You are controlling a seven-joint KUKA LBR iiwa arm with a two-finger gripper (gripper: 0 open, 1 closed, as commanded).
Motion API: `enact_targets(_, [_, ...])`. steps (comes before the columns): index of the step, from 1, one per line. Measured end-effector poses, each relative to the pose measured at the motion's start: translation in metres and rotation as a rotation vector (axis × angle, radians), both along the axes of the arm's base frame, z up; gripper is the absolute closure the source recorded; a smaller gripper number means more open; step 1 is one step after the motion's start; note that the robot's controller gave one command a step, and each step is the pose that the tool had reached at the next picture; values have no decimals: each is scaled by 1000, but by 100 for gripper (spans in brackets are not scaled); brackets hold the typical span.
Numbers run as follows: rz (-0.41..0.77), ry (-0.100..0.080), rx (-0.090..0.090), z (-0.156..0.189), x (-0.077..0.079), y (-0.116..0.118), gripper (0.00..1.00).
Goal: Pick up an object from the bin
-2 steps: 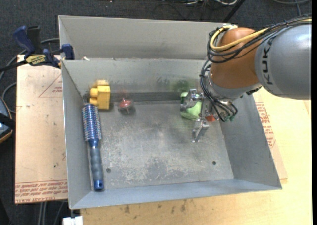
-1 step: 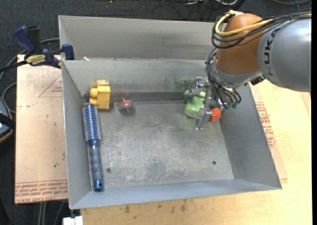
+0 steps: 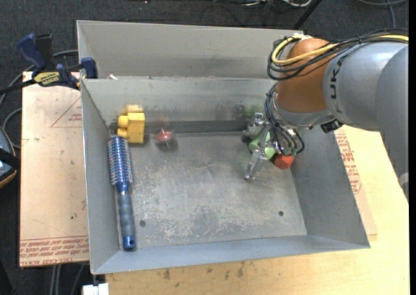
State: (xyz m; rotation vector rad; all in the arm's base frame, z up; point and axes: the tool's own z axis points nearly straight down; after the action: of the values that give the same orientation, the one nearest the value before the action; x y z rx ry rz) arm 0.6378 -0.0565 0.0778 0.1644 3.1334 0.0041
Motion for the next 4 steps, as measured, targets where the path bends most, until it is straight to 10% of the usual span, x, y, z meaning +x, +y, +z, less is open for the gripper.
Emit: enact_targets(4, [-88, 0, 9, 10, 14, -74, 0])
